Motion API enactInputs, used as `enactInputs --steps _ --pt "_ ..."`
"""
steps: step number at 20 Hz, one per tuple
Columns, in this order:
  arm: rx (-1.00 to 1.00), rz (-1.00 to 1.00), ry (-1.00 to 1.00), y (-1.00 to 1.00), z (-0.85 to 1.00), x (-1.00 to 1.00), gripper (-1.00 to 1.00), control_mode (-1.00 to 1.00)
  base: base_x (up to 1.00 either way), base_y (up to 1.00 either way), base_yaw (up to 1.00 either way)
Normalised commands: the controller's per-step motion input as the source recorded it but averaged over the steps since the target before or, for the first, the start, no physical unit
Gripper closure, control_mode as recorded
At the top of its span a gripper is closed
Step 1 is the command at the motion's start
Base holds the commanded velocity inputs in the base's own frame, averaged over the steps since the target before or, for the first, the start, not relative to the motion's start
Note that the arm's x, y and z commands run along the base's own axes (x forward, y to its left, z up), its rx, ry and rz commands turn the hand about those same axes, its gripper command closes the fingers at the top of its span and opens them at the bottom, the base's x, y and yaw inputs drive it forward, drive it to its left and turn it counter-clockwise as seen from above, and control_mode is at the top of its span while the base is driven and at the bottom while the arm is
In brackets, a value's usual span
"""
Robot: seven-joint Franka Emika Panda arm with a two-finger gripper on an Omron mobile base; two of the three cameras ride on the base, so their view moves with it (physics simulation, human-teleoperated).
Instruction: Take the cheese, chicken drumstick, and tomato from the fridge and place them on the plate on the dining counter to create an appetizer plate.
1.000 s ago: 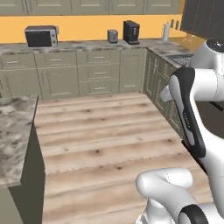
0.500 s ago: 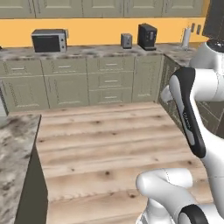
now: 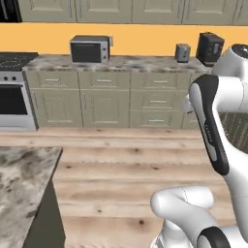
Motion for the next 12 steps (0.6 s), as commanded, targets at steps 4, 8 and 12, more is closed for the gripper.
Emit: enactInputs --steps 4,8,12 --pt "0.00 0.00 0.00 0.00 0.00 0.00 -1.00 1.00 1.00 -0.23 0.33" --pt "0.00 0.00 0.00 0.00 0.00 0.00 -1.00 1.00 1.00 -0.40 0.26" --pt "0.00 0.00 0.00 0.00 0.00 0.00 -1.00 1.00 1.00 -0.29 0.28"
